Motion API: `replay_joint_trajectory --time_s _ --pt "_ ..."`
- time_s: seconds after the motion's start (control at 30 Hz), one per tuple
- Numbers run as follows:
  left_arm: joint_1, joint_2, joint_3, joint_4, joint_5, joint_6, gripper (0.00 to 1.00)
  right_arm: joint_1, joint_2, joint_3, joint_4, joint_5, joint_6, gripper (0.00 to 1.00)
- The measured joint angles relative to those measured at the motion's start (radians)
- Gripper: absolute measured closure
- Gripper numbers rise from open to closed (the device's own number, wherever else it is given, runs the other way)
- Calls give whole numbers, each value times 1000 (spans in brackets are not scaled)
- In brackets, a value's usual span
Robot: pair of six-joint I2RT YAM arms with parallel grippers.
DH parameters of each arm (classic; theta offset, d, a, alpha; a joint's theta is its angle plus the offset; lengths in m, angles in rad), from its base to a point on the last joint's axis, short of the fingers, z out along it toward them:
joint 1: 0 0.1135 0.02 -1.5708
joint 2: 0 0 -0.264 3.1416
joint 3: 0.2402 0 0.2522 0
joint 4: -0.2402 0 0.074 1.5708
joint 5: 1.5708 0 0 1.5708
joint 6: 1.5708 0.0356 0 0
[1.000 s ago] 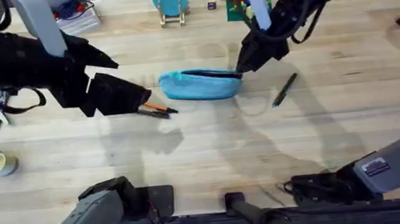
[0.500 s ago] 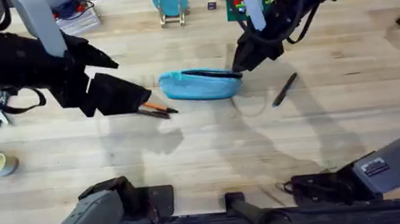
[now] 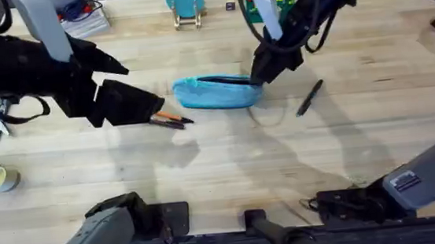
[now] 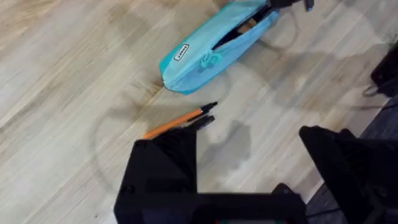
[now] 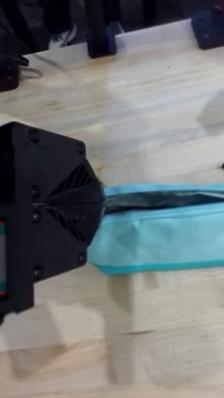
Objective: Unzip the bag, pick up the pens from the table one at a time and place them inside, then zip the bag closed.
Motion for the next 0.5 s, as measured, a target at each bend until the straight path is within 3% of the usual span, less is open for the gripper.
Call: replay_joint_trajectory --time_s 0.5 --pt "0 0 0 3 0 0 2 43 129 1 17 -1 0 971"
